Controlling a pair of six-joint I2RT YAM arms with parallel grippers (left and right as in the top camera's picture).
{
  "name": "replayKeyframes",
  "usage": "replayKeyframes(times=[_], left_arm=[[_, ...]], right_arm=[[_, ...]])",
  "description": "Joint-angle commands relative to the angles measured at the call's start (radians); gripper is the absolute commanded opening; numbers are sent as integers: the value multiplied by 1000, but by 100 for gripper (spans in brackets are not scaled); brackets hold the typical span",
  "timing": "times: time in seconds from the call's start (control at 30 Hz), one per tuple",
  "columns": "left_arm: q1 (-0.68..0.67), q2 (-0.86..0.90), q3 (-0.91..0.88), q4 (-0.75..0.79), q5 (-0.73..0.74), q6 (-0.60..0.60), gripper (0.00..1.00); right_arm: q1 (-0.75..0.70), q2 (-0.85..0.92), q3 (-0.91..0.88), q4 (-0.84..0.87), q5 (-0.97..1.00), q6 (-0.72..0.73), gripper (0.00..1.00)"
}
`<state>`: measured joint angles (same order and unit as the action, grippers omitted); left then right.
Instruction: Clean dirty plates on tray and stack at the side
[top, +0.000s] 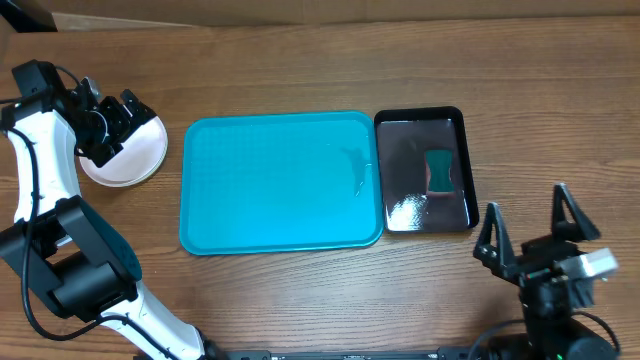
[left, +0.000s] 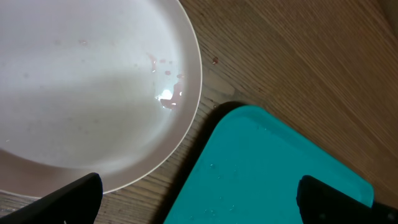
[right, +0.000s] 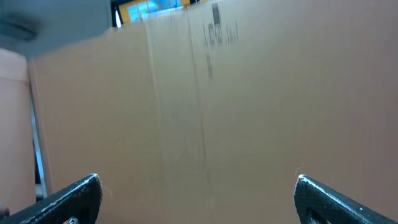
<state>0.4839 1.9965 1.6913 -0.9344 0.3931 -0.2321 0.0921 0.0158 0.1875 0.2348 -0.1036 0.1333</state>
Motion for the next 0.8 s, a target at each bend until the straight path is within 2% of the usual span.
replayKeyframes(times=[0.0,0.13,0.5,0.77], left_arm=[[-3,-5,11,0,15,16,100],[-3,-5,11,0,15,16,100],[-3,-5,11,0,15,16,100],[-3,-5,11,0,15,16,100]], right_arm=[[-5,-12,-110,50,9,-3,100],[-5,-12,-182,46,12,-3,100],[-5,-12,-180,-320,69,-7,100],[-5,-13,-180,-316,68,-7,100]])
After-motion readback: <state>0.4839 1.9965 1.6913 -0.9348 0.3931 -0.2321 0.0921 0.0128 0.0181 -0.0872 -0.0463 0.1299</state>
